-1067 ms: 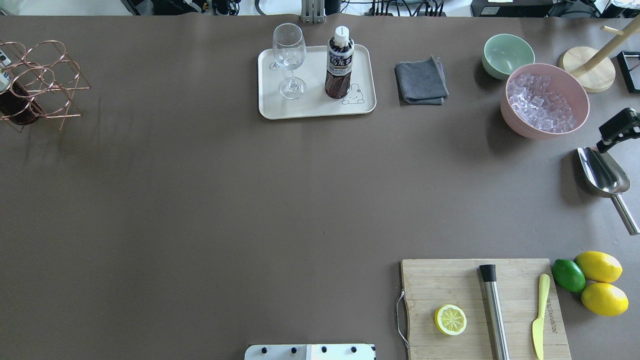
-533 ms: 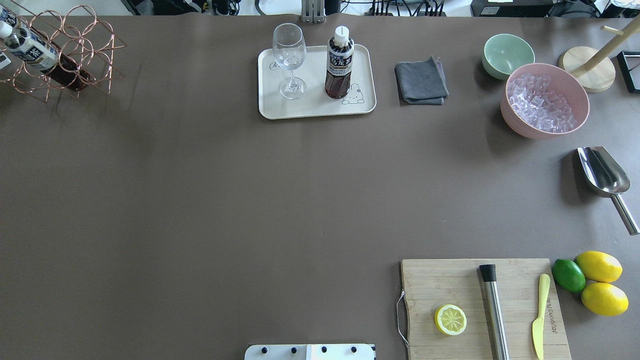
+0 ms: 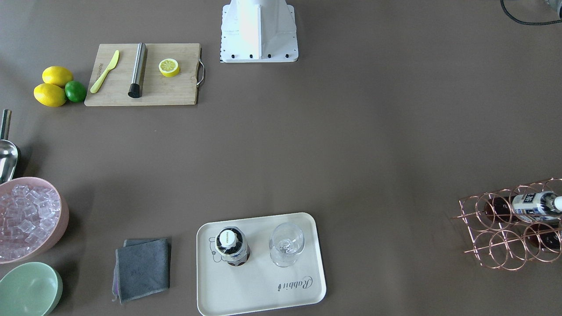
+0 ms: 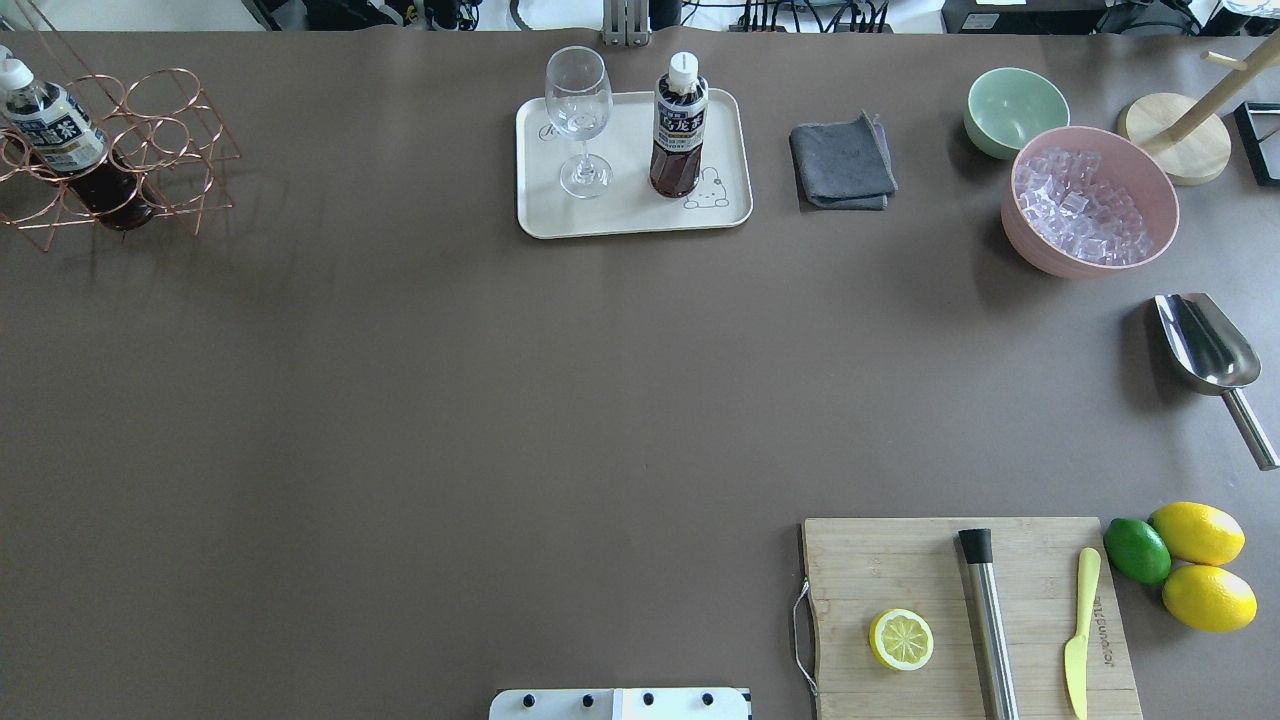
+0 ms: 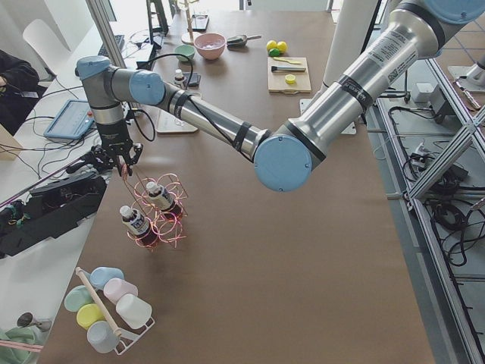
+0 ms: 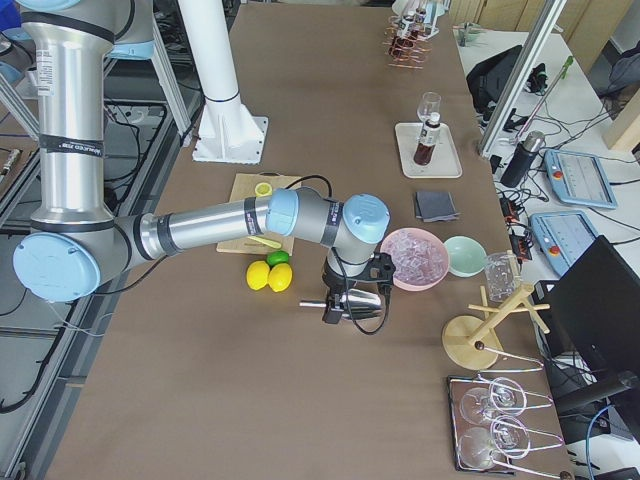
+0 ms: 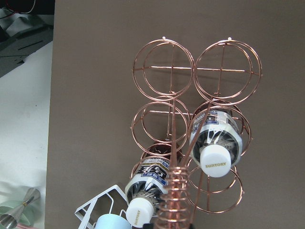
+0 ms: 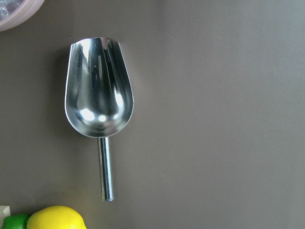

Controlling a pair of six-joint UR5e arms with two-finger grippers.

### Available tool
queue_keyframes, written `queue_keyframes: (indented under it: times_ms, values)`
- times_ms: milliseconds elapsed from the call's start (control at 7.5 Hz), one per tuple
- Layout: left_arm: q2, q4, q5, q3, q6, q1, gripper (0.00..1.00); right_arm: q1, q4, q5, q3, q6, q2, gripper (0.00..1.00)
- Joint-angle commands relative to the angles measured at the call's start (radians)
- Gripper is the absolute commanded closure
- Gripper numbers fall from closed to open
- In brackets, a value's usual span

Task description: Take tea from basket to plate

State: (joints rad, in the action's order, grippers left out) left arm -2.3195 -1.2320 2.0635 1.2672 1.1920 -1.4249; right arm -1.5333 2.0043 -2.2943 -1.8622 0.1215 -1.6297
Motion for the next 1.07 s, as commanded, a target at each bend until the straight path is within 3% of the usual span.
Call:
queue_keyframes:
  times_ms: [0,667,800,933]
  values:
    - [-0.006,-0.007,0.000,-0.009,-0.009,0.021,1.00,-0.002,-0.001,-0.007,0.029,0.000,0.004,0.00]
    - [-0.006,-0.027,-0.019,-0.015,-0.051,0.037,0.98,-0.004,-0.055,-0.013,0.038,-0.002,0.014,0.00]
    - [-0.003,-0.030,-0.017,-0.015,-0.048,0.041,0.19,-0.004,-0.055,-0.025,0.040,0.000,0.011,0.00]
    - [-0.003,-0.027,-0.014,-0.012,-0.055,0.040,0.02,-0.008,-0.056,-0.030,0.032,0.003,0.014,0.00]
